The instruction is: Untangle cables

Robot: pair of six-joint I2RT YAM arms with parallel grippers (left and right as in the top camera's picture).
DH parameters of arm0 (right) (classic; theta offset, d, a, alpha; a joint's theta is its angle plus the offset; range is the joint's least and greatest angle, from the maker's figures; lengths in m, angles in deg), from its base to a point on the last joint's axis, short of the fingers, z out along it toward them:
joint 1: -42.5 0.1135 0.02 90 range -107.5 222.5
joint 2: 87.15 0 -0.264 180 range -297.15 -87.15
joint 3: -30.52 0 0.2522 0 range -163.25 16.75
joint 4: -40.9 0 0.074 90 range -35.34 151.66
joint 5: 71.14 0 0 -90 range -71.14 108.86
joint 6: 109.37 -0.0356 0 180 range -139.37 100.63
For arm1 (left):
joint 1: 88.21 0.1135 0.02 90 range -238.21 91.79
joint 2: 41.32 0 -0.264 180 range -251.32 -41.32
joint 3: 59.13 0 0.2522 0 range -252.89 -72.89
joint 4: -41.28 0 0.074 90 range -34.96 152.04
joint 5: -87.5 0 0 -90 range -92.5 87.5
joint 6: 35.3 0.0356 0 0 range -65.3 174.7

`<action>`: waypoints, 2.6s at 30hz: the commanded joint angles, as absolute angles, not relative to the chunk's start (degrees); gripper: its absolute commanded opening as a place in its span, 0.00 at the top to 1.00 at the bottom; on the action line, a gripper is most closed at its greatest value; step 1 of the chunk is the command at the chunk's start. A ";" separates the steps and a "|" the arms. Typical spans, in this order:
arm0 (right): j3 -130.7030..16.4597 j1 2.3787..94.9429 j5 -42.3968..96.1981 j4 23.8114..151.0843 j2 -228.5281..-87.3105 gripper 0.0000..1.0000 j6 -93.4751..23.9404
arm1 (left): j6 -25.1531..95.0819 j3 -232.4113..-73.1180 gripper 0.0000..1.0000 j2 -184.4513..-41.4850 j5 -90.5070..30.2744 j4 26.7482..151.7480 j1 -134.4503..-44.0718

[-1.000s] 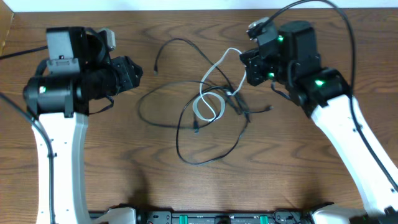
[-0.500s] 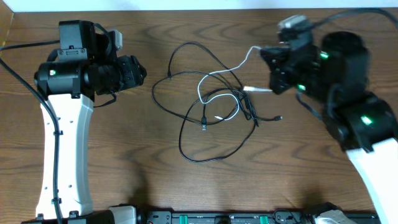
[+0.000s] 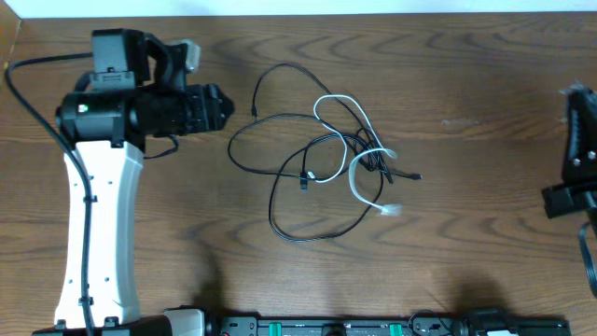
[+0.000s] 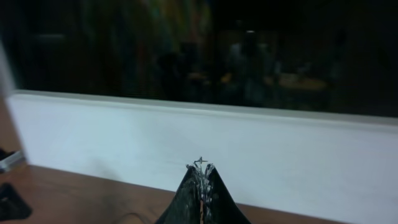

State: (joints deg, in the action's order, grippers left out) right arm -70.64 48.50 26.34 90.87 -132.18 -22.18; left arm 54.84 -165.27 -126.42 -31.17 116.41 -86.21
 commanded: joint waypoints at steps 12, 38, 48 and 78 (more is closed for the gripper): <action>-70.77 47.45 28.57 102.21 -142.94 0.99 -22.27 | 56.40 -164.98 0.25 -141.94 -25.35 96.12 -101.82; -70.66 47.47 32.94 106.91 -158.30 0.63 -21.41 | 57.18 -164.98 0.27 -170.42 -22.27 73.54 -108.81; -70.51 47.47 32.99 107.00 -160.68 0.61 -21.46 | 56.99 -165.81 0.93 -166.92 -21.57 72.78 -108.75; -70.49 49.37 52.16 105.71 -168.53 0.50 -13.04 | 45.34 -167.08 0.93 -111.69 -21.50 63.42 -108.81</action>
State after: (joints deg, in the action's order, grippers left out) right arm -70.55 48.98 46.65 105.82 -167.39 -15.97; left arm 47.78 -165.22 -114.38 -20.65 64.17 -108.99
